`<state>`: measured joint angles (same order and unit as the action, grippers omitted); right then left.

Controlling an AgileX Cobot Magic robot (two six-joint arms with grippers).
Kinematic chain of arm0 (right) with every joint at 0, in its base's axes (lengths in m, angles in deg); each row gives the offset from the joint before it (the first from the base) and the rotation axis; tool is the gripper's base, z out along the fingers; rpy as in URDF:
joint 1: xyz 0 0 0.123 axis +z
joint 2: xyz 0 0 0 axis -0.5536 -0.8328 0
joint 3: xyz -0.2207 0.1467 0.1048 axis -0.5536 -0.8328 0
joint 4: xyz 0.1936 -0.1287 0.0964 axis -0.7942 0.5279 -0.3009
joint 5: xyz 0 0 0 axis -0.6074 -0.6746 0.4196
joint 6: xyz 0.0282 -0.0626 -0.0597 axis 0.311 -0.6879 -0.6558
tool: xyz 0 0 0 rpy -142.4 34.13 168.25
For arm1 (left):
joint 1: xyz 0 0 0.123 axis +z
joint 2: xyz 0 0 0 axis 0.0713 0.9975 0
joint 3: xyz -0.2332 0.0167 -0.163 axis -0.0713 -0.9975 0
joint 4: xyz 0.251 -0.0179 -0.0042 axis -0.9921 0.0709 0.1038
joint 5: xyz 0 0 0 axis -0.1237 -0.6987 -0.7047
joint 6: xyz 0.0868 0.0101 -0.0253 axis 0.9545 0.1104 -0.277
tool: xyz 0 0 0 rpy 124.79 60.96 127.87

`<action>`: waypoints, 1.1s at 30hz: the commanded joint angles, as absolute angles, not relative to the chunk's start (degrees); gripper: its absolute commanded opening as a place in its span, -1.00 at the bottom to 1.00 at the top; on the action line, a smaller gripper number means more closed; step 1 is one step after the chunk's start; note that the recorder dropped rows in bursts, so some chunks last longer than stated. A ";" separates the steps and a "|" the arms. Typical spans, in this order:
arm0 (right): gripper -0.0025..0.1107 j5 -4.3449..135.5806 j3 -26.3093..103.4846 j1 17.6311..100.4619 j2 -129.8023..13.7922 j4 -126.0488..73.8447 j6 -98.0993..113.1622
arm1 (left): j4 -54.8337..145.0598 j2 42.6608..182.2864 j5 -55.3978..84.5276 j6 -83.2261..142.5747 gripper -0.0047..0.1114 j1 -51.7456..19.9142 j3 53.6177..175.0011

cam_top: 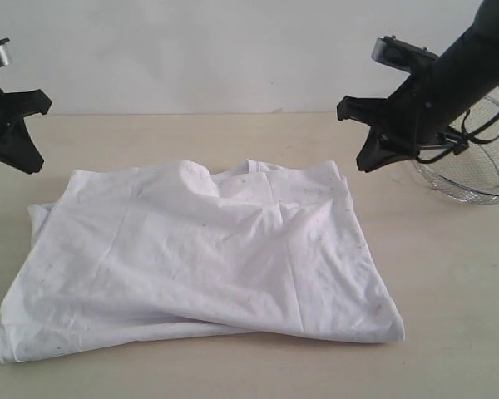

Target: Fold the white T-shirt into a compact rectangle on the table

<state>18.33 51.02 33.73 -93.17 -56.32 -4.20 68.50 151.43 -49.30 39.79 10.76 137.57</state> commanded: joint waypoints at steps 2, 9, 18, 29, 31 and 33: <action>-0.96 18.60 40.09 33.55 -88.93 -56.70 -7.08 | 74.17 145.87 -44.36 44.10 -0.84 10.91 125.01; -0.06 15.70 35.28 33.44 -88.65 -60.05 -12.24 | 81.38 145.00 -40.69 51.41 -0.84 10.91 110.36; -0.02 18.42 36.08 33.44 -93.43 -64.80 -16.07 | 79.39 145.11 -38.31 52.30 -0.84 7.97 102.39; -0.02 18.85 36.08 33.44 -94.22 -64.80 -16.07 | 62.64 145.20 -38.15 38.93 -0.84 7.45 102.26; -0.02 18.04 36.08 33.44 -94.22 -64.80 -16.07 | 61.78 145.20 -37.99 38.17 -0.84 7.45 102.26; -0.02 17.51 36.08 33.44 -94.22 -63.94 -16.17 | 61.38 145.20 -37.99 38.03 -0.84 7.45 102.26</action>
<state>18.30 35.81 33.73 -94.45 -64.50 -15.31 62.52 145.66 -38.36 39.13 7.62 102.63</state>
